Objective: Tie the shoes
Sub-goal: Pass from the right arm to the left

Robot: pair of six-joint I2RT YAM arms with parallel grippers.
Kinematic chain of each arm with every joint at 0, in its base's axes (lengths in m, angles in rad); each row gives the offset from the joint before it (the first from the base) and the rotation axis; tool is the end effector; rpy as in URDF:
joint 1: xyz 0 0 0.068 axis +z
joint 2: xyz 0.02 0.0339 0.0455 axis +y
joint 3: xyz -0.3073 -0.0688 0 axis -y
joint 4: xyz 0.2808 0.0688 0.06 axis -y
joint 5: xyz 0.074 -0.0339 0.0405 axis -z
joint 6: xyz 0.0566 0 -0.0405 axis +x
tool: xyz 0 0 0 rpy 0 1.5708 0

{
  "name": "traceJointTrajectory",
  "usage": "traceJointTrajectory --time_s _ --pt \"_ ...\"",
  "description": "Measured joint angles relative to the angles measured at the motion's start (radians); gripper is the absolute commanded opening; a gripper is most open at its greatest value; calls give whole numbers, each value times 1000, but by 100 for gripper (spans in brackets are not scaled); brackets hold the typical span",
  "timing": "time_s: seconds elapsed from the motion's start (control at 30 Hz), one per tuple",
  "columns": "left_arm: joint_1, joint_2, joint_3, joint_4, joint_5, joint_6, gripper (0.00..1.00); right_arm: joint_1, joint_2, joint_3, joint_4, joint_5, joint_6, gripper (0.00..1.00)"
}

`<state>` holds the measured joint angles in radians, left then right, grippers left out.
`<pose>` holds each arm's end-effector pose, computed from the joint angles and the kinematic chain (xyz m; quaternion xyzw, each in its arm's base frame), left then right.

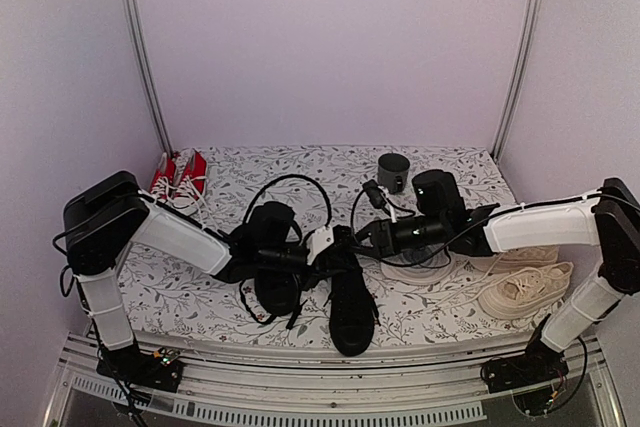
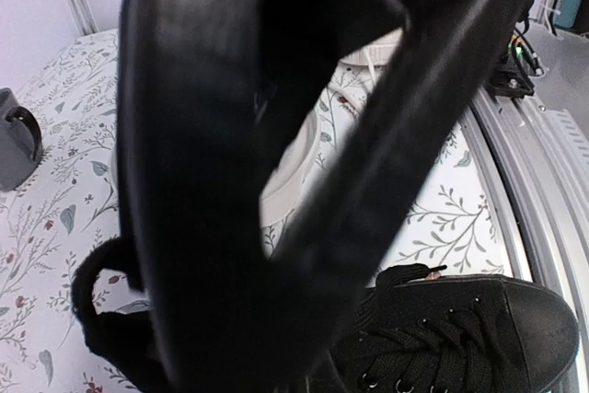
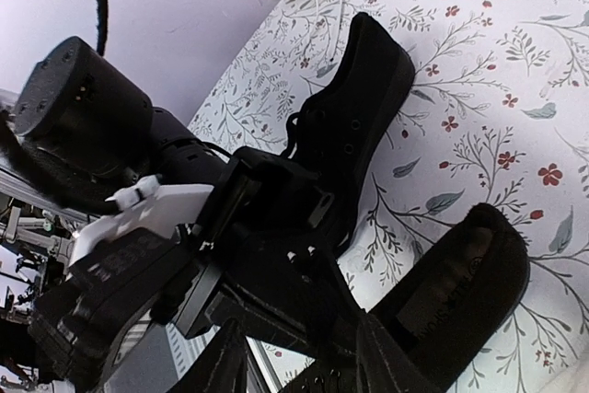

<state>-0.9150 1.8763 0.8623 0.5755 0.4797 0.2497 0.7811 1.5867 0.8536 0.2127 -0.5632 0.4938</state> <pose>0.2380 -0.3521 0.1472 0.5573 0.6146 -0.3596 0.4270 0.2482 0.2886 0.2169 -0.2569 0.8026 0.4799 0.2440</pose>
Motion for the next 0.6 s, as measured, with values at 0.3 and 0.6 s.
traceJointTrajectory --time_s 0.3,0.6 --pt "0 0 -24 41 -16 -8 0 -95 -16 -69 -8 -63 -60 39" --pt "0 0 -31 59 -21 -11 0 -95 122 -69 18 -162 -79 16"
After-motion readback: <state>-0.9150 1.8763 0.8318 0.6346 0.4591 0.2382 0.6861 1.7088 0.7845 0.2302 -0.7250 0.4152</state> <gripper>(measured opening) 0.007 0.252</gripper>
